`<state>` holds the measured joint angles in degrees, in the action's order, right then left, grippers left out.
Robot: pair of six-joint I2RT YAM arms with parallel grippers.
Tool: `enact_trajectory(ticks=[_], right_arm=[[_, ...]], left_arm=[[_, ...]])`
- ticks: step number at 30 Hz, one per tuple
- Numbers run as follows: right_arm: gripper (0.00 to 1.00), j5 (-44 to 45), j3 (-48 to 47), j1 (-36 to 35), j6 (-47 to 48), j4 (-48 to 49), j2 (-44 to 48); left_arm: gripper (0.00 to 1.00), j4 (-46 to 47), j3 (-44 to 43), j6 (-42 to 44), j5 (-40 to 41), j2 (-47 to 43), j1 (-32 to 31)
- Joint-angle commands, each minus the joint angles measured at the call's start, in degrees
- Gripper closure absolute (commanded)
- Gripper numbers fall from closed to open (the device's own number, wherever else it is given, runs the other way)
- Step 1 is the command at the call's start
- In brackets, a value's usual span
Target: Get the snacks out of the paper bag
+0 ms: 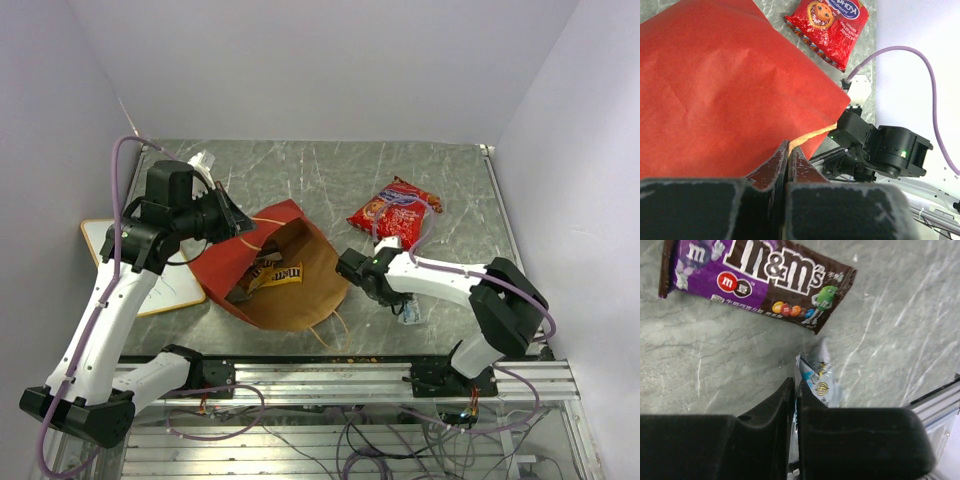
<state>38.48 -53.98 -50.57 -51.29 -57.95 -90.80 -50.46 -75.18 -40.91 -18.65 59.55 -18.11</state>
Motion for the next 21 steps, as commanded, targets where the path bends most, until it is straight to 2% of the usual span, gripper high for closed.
enact_trajectory(ticks=[1,3,11,15,21], right_arm=[[0.82,-3.3,3.3,0.2,2.8,9.0,0.1],[0.69,-4.8,2.5,0.2,3.7,10.2,1.3],[0.4,-6.5,-2.7,0.3,7.7,9.9,13.8],[0.38,-5.8,-3.0,0.2,9.4,9.4,16.8],[0.38,-12.3,-5.5,0.3,9.6,10.0,20.1]], left_arm=[[0.93,0.3,-0.4,0.0,-1.4,-0.9,0.2],[0.93,0.7,0.2,-0.4,-2.4,-0.7,0.2],[0.93,-0.2,-0.6,0.4,-1.8,-0.4,0.2],[0.93,0.7,0.9,0.0,-2.1,-0.9,0.2],[0.93,0.6,0.4,0.4,-2.4,-0.5,0.2]])
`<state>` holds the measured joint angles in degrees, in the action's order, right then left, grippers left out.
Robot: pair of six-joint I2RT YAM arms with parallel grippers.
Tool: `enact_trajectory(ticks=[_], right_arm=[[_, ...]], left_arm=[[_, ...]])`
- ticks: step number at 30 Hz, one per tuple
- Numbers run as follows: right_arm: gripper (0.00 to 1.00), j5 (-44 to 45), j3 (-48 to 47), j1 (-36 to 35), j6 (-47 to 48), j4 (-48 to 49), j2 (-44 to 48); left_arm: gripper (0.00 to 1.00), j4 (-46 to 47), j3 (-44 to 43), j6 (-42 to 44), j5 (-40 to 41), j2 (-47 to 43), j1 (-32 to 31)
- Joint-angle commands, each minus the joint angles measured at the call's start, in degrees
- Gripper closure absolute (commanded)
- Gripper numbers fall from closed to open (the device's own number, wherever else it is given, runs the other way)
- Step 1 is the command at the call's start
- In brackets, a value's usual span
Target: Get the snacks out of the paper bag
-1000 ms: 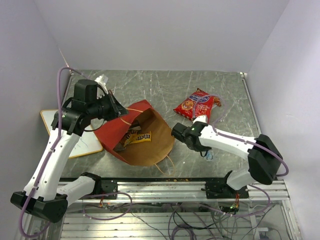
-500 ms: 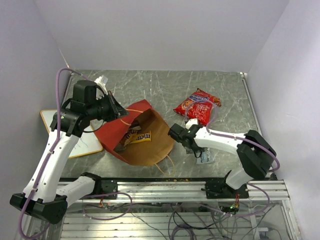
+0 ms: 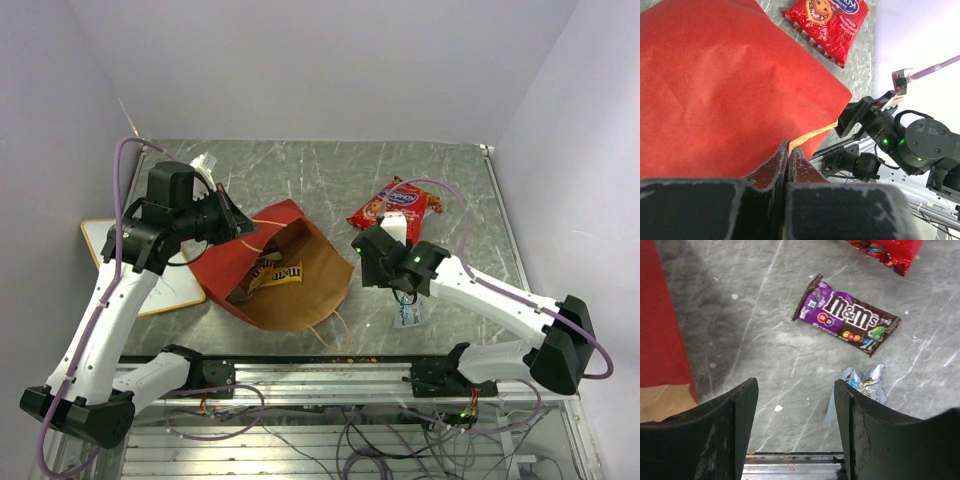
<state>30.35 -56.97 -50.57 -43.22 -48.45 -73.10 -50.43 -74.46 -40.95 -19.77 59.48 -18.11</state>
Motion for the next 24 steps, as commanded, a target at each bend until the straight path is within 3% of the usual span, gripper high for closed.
enact_trajectory(ticks=[1,5,9,14,18,24], right_arm=[[0.37,-6.5,-2.1,0.2,3.2,2.3,3.8],[0.36,-13.2,2.3,0.2,9.3,13.1,11.2],[0.36,-18.7,1.6,0.2,13.8,19.1,13.0],[0.35,-28.2,-1.7,-1.9,17.5,25.7,9.6],[0.33,-27.3,-2.5,-9.7,22.6,31.8,6.2],[0.31,-27.0,-5.6,-15.6,35.1,29.5,-0.5]], left_arm=[[0.93,0.8,-0.3,0.6,-1.3,-0.5,0.2],[0.93,1.7,0.6,0.3,-2.1,-0.5,0.2],[0.93,1.5,0.3,0.4,-1.7,0.1,0.2],[0.93,2.4,0.6,-0.1,-1.7,0.8,0.2],[0.93,2.8,0.8,-0.6,-1.0,1.0,0.2],[0.93,4.8,1.7,-1.0,-1.0,0.1,0.2]])
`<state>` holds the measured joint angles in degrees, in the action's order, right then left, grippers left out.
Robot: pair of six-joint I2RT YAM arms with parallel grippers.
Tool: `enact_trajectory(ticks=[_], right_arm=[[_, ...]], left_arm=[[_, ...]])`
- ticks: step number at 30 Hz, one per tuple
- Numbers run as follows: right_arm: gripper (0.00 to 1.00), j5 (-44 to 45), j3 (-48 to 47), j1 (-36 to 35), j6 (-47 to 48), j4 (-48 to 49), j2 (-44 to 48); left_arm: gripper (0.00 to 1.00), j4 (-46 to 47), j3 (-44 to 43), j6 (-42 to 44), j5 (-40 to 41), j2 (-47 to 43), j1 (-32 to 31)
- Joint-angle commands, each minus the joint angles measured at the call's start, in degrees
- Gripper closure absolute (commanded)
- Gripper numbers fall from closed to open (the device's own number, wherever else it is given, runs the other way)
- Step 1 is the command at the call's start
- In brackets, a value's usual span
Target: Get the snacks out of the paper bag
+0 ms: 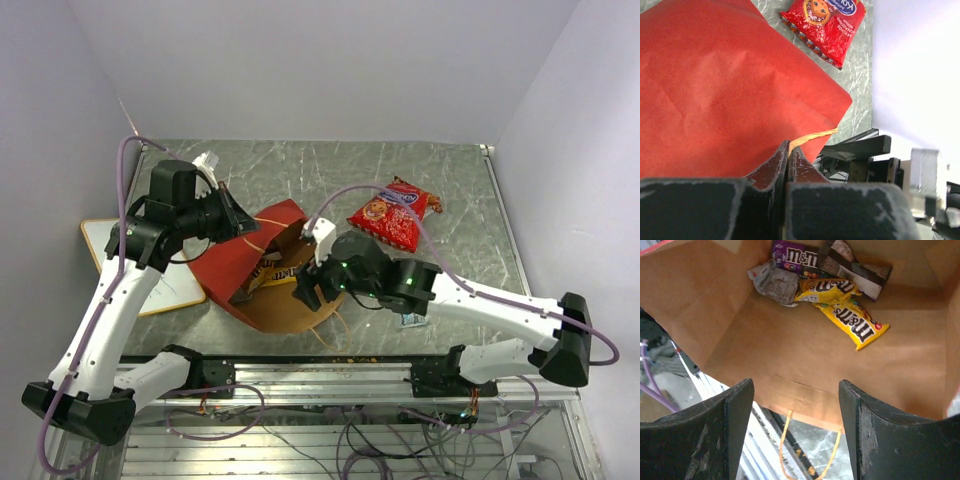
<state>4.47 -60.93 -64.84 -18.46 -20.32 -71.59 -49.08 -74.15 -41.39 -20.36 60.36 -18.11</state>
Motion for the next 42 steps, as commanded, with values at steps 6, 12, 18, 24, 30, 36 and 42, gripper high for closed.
enact_trajectory(ticks=[6,12,18,24,30,36,42], right_arm=[[0.31,-7.1,10.8,-2.3,28.2,14.6,4.9],[0.33,-15.4,22.6,-2.3,52.5,23.8,5.8],[0.37,-8.3,20.7,-2.3,60.1,31.8,-6.3],[0.39,-7.7,18.3,0.1,60.8,38.6,-14.4],[0.37,-6.4,14.4,2.7,60.8,40.6,-22.4],[0.36,-6.0,12.4,5.4,62.2,41.2,-28.2],[0.36,-7.9,10.6,7.1,63.1,40.7,-31.0]], left_arm=[[0.93,10.6,6.8,-1.4,-4.0,-4.7,0.2],[0.93,13.8,10.7,-1.4,-3.3,-7.9,0.2],[0.93,16.1,11.2,-3.2,-4.7,-8.5,0.1],[0.93,15.9,10.7,-3.3,-5.1,-8.7,0.1],[0.93,14.8,10.2,-3.0,-4.9,-9.0,0.1],[0.93,15.0,10.4,-3.2,-4.5,-9.5,0.1],[0.93,14.8,9.7,-3.5,-5.4,-8.9,0.0]])
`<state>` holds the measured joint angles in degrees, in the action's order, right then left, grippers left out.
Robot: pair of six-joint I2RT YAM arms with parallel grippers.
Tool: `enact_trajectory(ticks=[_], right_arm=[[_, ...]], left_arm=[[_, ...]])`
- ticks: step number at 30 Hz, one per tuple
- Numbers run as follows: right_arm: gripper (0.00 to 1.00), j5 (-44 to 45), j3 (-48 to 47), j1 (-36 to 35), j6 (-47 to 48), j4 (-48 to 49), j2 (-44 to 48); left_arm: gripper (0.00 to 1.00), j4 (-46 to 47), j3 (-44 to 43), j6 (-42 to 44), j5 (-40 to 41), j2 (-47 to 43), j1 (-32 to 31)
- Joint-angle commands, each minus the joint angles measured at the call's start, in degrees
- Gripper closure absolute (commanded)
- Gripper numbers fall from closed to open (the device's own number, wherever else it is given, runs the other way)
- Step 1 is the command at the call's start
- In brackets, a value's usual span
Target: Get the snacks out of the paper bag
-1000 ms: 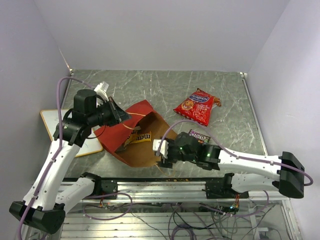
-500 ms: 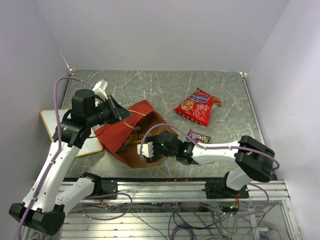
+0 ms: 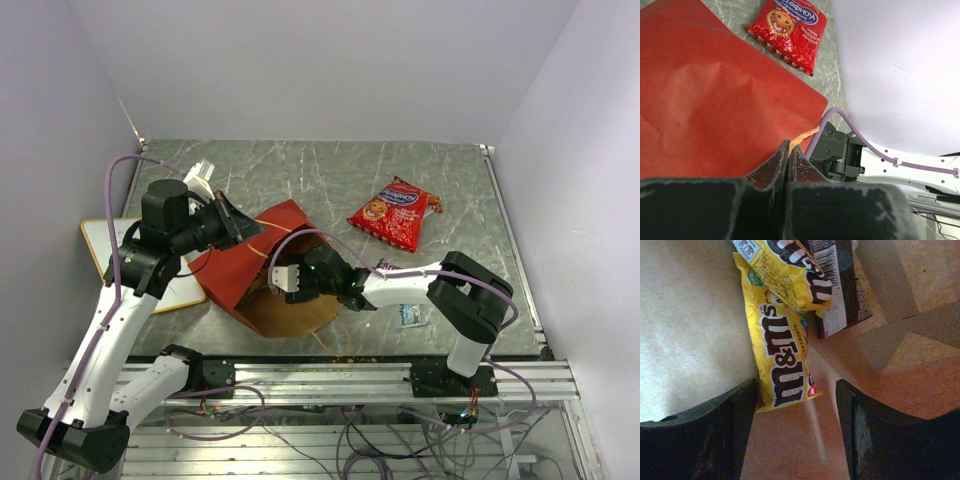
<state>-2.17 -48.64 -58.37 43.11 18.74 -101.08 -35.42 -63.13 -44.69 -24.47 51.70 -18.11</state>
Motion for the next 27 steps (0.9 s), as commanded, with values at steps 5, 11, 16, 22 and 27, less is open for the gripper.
enact_trajectory(ticks=[5,11,16,22,27], right_arm=[[0.37,-1.7,-3.0,0.6,1.6,2.3,-4.5],[0.5,-3.1,-4.8,0.6,-0.3,2.7,-7.5],[0.73,-2.5,-5.0,0.6,-1.3,2.6,-8.1],[0.9,-2.2,-3.3,0.6,-0.6,0.7,-4.0],[0.98,-2.3,-1.6,0.4,-2.2,-3.8,1.6]], left_arm=[[0.93,1.7,-0.2,-0.9,-0.9,-0.8,0.1],[0.93,1.8,0.1,-1.3,-0.3,-0.7,0.1],[0.93,1.9,0.5,-1.5,0.1,-0.8,0.1],[0.93,1.5,0.8,-1.3,0.6,-0.4,0.1],[0.93,0.9,0.0,-0.6,1.0,1.0,0.1]])
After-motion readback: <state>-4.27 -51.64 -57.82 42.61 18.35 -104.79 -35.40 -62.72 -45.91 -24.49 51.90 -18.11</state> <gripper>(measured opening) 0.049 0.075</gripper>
